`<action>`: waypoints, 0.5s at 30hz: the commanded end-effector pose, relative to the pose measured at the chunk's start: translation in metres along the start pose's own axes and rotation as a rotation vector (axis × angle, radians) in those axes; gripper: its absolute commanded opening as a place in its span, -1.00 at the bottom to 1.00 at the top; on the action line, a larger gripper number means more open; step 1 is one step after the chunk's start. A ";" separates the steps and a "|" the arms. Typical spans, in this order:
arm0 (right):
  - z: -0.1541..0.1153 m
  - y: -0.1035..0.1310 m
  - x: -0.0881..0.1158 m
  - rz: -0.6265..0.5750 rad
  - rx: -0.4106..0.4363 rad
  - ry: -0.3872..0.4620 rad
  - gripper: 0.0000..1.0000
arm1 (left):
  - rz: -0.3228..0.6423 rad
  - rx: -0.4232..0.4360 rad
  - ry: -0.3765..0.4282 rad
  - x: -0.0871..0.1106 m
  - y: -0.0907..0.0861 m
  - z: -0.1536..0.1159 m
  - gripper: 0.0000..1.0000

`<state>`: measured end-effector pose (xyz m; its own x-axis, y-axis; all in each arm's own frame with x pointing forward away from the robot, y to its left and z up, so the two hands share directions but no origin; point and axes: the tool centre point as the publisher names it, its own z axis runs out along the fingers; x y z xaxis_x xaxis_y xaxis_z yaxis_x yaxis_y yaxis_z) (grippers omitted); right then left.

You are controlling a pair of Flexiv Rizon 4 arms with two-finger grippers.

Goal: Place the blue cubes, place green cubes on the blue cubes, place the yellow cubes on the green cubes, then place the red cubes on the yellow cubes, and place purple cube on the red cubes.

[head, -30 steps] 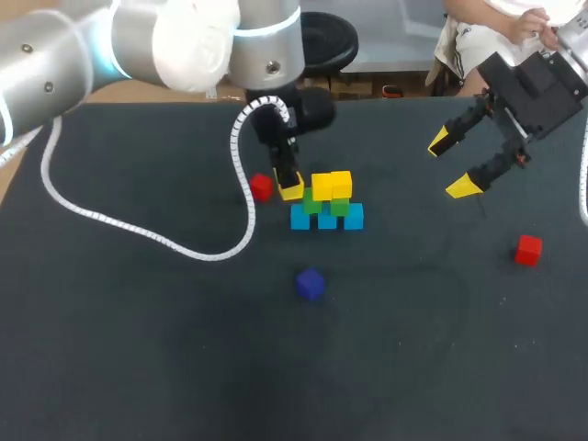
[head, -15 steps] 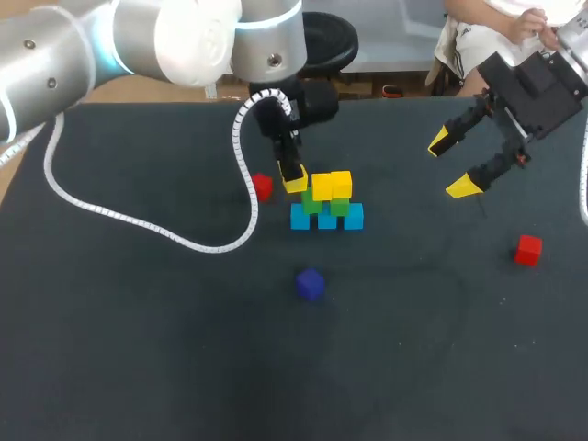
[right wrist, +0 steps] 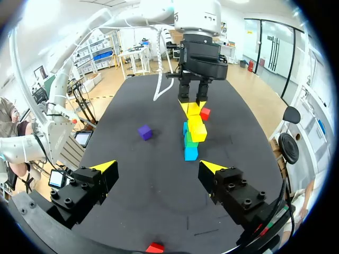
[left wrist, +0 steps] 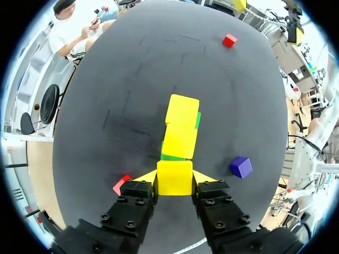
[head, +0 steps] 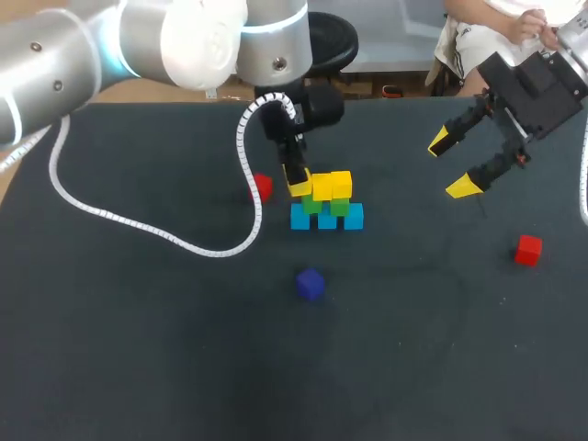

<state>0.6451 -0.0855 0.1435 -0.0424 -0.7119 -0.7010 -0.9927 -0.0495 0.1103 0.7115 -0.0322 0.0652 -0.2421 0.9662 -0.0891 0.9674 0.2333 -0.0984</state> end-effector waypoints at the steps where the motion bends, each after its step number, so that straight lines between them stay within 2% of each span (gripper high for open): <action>1: 0.000 0.000 0.000 -0.001 0.000 -0.001 1.00 | 0.008 0.006 0.005 -0.004 0.003 -0.001 -1.00; 15: 0.000 0.000 0.000 -0.001 0.000 -0.001 1.00 | 0.021 0.020 0.011 -0.006 0.001 0.003 -1.00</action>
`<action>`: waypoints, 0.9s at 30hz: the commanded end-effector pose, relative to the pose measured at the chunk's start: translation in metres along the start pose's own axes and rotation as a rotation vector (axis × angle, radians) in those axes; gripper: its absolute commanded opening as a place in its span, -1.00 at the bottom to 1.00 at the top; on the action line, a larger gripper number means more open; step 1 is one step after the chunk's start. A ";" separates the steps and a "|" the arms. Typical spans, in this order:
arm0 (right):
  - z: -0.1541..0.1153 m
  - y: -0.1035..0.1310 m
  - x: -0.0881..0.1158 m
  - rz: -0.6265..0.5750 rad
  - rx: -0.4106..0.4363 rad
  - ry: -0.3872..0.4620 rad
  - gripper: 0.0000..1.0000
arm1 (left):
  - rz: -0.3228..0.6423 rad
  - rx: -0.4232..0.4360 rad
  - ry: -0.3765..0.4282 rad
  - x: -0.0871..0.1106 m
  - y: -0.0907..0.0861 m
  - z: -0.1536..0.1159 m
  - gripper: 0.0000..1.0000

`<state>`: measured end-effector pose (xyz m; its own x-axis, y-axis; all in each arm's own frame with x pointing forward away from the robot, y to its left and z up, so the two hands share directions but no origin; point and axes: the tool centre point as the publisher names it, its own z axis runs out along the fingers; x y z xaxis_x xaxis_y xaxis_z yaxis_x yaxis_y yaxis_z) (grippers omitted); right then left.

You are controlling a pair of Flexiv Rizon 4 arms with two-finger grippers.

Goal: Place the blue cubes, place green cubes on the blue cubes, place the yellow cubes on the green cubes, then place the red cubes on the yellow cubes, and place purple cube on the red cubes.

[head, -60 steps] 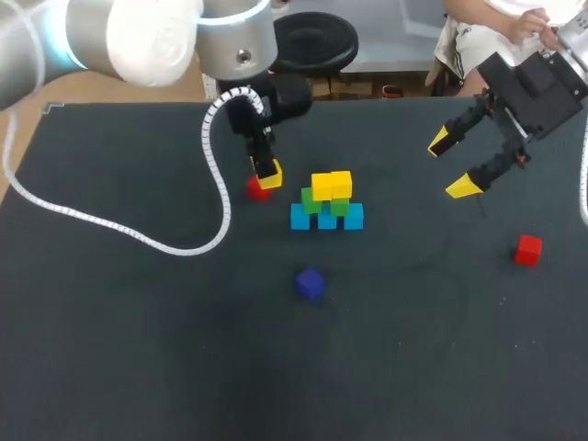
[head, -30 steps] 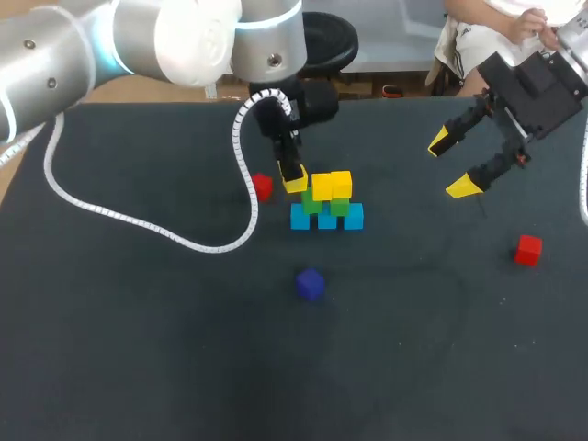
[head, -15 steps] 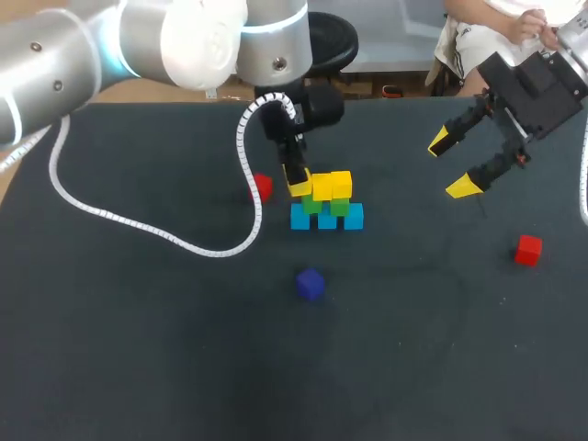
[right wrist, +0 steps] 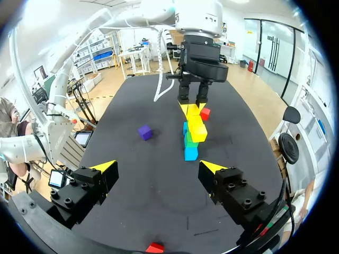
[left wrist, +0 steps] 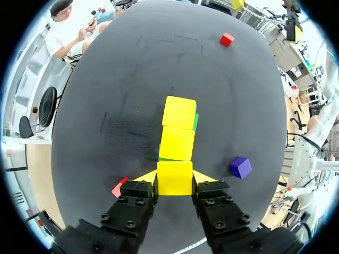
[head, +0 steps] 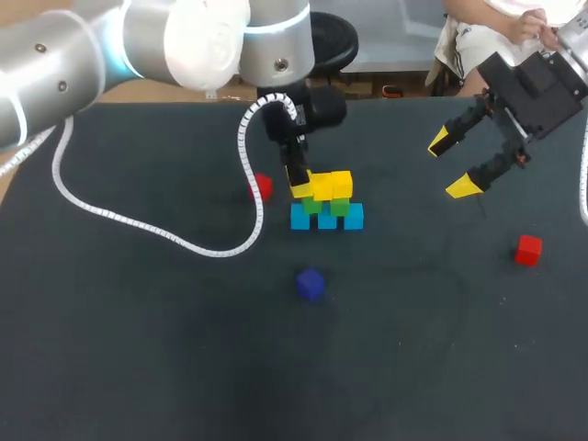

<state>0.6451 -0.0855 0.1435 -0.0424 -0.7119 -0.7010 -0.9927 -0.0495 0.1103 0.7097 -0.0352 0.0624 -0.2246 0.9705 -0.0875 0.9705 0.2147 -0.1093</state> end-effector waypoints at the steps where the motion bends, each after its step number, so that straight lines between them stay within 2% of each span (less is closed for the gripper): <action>1: 0.000 0.000 0.000 -0.001 0.000 -0.001 1.00 | 0.004 0.008 0.007 -0.004 0.003 0.000 -1.00; 27: 0.000 0.000 0.000 -0.001 0.000 -0.001 1.00 | 0.005 0.011 0.010 -0.002 0.003 0.002 -1.00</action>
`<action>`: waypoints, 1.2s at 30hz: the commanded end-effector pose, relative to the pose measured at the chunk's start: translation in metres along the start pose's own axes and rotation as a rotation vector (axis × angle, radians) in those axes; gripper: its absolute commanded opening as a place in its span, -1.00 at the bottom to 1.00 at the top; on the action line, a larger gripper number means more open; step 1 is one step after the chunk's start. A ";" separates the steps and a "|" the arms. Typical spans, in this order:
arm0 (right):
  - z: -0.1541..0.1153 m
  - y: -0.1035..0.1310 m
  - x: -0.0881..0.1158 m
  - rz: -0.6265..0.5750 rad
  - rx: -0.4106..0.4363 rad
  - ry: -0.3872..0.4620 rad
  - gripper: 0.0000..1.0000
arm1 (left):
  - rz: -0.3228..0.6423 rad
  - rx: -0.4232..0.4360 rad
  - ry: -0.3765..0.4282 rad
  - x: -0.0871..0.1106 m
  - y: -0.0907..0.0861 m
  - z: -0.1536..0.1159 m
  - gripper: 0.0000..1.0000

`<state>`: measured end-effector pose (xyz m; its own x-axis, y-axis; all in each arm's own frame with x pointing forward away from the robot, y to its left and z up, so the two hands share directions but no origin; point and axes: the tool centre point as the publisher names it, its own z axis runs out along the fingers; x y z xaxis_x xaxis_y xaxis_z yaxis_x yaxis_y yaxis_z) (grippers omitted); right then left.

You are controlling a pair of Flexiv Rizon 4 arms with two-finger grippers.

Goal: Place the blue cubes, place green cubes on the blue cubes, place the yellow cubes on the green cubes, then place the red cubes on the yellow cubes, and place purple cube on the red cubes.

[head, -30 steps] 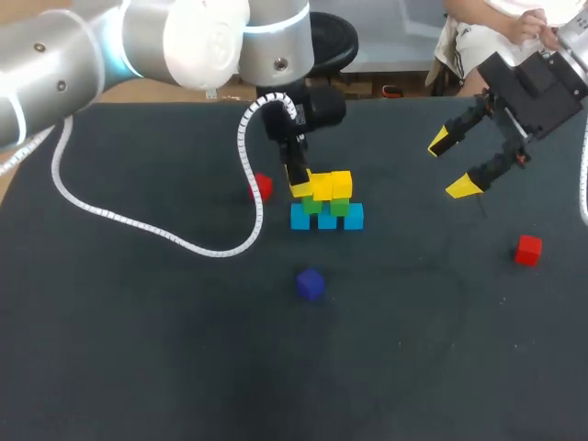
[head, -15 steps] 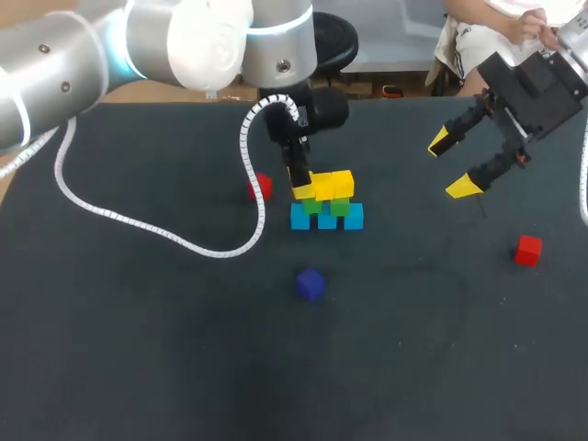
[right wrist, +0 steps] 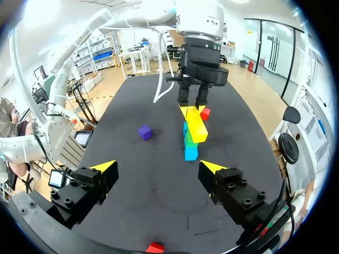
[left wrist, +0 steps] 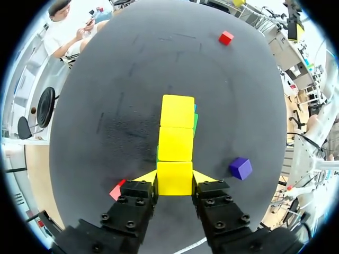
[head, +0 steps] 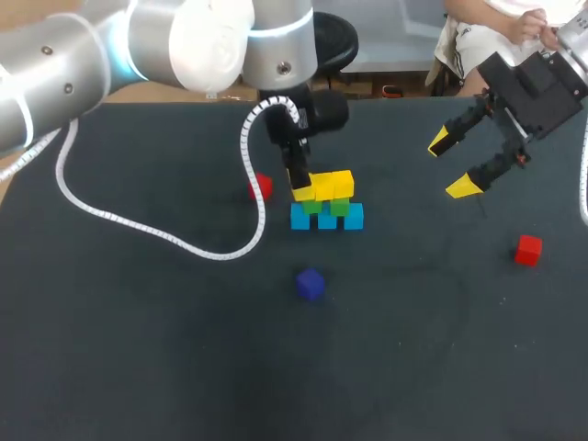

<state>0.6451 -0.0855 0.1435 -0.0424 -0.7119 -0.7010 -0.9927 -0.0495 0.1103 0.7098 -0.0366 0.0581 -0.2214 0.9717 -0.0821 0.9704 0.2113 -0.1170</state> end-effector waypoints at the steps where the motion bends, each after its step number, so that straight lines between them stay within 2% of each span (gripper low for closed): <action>1: 0.000 0.000 0.000 -0.001 0.000 -0.001 1.00 | 0.003 0.002 0.004 -0.001 0.003 -0.002 -1.00; 36: 0.000 0.000 0.000 -0.001 0.000 -0.001 1.00 | -0.011 0.020 -0.012 -0.001 0.000 0.007 -1.00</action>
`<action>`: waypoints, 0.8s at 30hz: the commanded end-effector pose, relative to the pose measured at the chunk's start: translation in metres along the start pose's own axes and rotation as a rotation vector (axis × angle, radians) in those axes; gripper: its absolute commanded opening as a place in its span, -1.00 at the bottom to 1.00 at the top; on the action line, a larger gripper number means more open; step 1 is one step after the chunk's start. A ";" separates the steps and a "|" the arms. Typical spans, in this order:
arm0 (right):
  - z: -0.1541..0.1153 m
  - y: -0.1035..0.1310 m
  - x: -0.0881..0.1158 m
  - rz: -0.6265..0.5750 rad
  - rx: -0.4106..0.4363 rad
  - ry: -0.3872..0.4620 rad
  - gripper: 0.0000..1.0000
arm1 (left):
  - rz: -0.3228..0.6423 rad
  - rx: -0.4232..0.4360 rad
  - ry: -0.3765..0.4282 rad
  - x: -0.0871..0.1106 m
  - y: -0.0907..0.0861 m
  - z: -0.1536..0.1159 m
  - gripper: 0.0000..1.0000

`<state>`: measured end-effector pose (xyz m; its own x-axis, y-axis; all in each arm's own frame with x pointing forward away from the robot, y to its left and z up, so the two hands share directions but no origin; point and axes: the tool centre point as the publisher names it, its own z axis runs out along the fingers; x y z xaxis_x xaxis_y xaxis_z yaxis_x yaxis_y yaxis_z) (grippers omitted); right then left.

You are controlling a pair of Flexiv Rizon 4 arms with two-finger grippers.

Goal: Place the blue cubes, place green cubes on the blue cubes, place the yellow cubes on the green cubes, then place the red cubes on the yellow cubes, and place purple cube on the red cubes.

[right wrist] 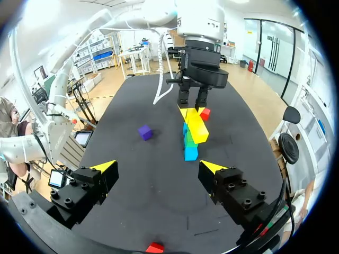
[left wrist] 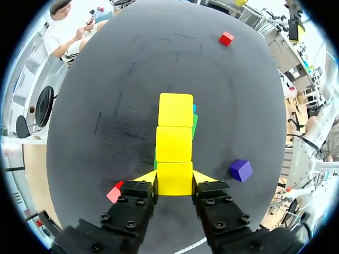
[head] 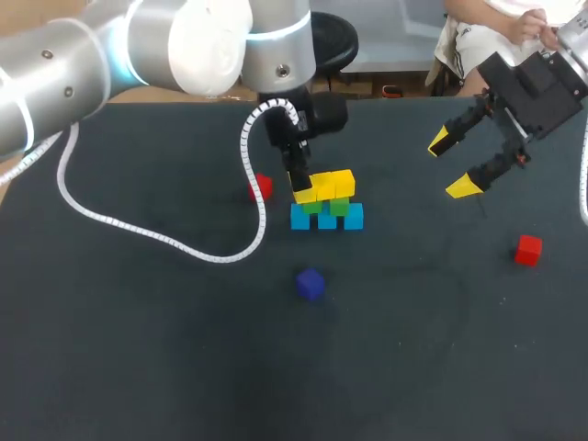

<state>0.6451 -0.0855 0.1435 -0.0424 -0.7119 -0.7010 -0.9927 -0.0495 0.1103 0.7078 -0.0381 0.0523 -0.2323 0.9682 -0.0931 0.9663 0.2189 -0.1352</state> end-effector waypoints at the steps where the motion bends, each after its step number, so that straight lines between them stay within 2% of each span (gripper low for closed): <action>1: 0.000 0.000 0.000 -0.001 0.000 -0.001 1.00 | -0.002 0.002 0.000 0.000 0.002 0.001 -1.00; 24: 0.000 0.000 0.000 -0.001 0.000 -0.001 1.00 | -0.012 -0.002 -0.029 0.002 0.003 0.000 -1.00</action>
<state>0.6451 -0.0855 0.1435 -0.0424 -0.7119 -0.7010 -0.9927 -0.0495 0.1103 0.7111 -0.0369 0.0523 -0.2471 0.9621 -0.1155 0.9634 0.2312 -0.1356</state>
